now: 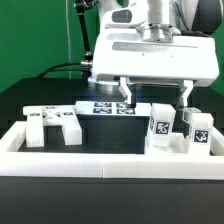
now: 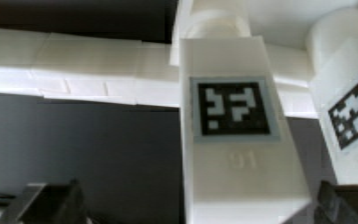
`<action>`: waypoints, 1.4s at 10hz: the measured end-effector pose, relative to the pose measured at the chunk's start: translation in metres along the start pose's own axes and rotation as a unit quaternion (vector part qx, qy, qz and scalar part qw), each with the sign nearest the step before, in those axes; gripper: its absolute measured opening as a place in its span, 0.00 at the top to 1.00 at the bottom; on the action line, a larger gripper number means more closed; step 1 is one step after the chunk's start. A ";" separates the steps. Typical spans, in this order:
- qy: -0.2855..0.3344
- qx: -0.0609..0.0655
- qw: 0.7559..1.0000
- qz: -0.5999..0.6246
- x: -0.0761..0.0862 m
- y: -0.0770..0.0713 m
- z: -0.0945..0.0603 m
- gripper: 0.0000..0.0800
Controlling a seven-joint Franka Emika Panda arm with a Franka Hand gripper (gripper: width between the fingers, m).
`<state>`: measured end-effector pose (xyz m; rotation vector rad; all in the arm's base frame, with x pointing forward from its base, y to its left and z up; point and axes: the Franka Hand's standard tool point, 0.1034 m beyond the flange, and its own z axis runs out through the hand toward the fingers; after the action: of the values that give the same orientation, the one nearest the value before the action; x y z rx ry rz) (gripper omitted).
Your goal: Assemble chair
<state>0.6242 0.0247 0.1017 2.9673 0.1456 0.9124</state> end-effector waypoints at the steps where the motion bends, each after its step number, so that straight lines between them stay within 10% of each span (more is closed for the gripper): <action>1: 0.000 0.000 1.000 0.001 0.003 0.002 -0.003 0.19; 5: -0.031 0.015 0.999 0.004 0.001 -0.004 -0.006 0.19; 7: -0.146 0.057 0.988 0.016 -0.004 -0.016 -0.001 0.19; 10: -0.248 0.082 0.965 0.019 0.002 -0.019 -0.001 0.19; 14: -0.257 0.085 0.962 0.015 0.003 -0.012 0.005 0.19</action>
Offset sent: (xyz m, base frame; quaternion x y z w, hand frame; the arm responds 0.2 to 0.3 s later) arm 0.0000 0.0000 0.0000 0.0000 0.0000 0.0000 1.0000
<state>0.6283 0.0368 0.0990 3.2505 0.1672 0.1087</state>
